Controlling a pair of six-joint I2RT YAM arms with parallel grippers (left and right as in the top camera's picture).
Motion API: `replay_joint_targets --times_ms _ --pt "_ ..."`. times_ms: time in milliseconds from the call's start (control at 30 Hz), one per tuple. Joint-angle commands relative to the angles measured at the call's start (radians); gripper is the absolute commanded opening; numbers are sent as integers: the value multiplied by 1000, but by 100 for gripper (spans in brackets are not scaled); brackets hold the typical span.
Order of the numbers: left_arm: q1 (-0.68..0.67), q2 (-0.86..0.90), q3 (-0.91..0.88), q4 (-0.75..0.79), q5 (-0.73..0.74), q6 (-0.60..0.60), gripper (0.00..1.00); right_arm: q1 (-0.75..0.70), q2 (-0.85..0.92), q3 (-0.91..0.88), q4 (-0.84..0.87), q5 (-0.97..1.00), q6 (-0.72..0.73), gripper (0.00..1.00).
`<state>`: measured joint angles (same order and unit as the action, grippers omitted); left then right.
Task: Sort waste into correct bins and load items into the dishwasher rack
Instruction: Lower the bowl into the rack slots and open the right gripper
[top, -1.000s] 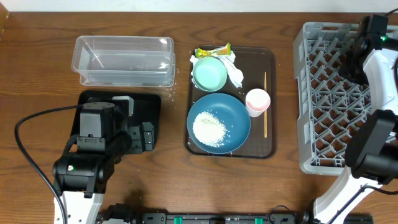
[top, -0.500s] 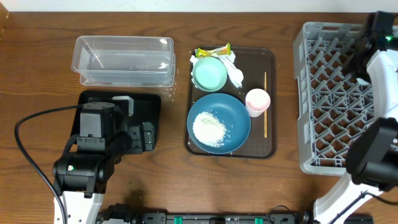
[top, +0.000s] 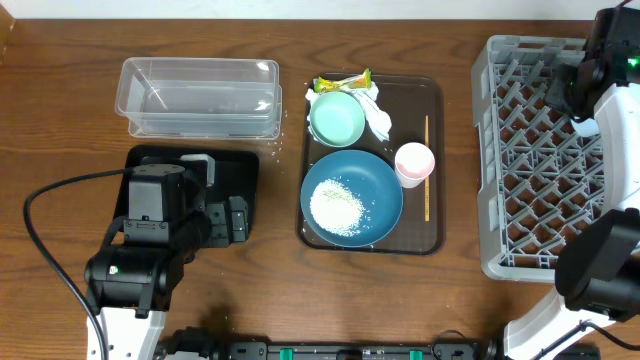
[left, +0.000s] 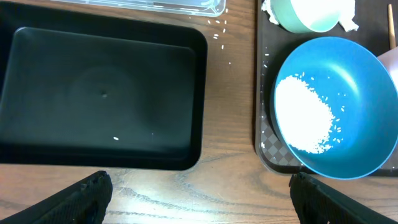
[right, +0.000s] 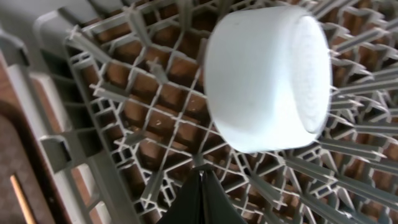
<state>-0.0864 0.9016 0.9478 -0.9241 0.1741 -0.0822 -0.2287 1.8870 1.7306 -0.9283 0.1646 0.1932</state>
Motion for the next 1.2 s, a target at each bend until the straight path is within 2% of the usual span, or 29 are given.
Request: replay_joint_targets --times_ms 0,67,333,533,600,867,1067,1167 --pt "-2 -1 11 -2 1 -9 94 10 33 0 -3 -56 -64 2" --pt "-2 -1 11 -2 1 -9 94 10 49 0 -3 -80 -104 2" --pt "-2 -1 11 -2 1 -10 94 9 124 0 23 -45 -103 2" --pt "-2 -1 11 -2 1 -10 94 0 126 1 48 338 95 1" --pt "-2 -1 11 -2 1 -10 94 -4 126 1 42 426 122 1" --pt "-2 -1 11 2 1 -9 94 3 117 1 31 443 126 1" --pt "-2 -1 11 0 1 -10 94 -2 92 1 25 482 266 1" --pt "-2 -1 11 -2 1 -10 94 1 70 1 51 448 241 1"
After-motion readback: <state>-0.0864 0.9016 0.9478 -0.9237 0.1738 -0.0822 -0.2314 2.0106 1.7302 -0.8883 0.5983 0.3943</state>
